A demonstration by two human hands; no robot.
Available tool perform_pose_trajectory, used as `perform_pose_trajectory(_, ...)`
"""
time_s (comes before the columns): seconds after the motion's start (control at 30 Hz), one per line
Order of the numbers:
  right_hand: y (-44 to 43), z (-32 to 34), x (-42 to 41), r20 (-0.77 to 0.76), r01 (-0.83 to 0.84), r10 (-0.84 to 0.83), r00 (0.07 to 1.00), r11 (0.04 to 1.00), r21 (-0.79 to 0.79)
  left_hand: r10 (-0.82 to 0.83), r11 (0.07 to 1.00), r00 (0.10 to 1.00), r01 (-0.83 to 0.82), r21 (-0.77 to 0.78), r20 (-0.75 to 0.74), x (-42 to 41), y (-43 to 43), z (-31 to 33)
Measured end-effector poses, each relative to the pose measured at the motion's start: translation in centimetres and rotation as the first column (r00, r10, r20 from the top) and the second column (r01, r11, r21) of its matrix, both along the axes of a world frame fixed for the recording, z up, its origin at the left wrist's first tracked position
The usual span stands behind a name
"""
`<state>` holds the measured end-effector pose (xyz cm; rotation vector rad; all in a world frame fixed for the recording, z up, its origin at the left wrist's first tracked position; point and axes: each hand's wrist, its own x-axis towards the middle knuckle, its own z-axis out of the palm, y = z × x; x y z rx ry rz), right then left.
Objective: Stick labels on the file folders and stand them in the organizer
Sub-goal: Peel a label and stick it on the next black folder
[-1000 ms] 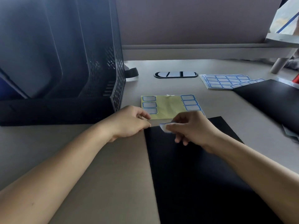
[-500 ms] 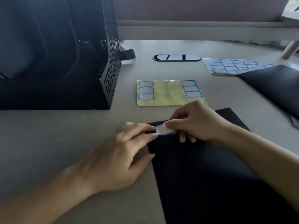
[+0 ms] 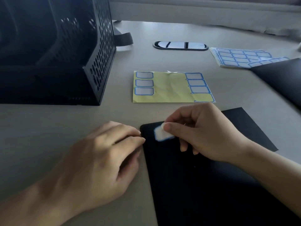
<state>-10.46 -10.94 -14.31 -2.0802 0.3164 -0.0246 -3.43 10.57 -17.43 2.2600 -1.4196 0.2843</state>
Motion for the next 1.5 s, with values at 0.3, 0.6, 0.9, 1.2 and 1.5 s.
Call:
perform_pose_trajectory(0.3,-0.03,-0.14,0.22,-0.011,-0.018,0.019,1.0,0.999,0.03,0.026,0.999,1.0,-0.027,-0.043,-0.015,0.02,-0.04,-0.03)
perform_pose_trajectory(0.6,0.05,-0.44,0.27,-0.022,-0.012,0.011,1.0,0.999,-0.048,-0.005,1.0,1.0,0.004,-0.016,-0.028,0.25,-0.02,-0.37)
perform_pose_trajectory(0.9,0.02,-0.52,0.33,-0.018,-0.006,0.004,1.0,0.998,-0.067,-0.083,0.996,0.996,0.083,0.023,0.012,0.56,-0.21,-0.42)
perform_pose_trajectory(1.2,-0.11,-0.65,0.3,-0.018,-0.01,0.008,1.0,0.994,-0.105,-0.085,0.991,0.996,0.089,0.096,-0.041,0.41,-0.08,-0.16)
perform_pose_trajectory(1.5,-0.1,-0.68,0.33,-0.022,-0.006,0.003,1.0,0.995,-0.103,-0.104,0.975,0.994,0.107,0.195,-0.027,0.5,-0.1,-0.08)
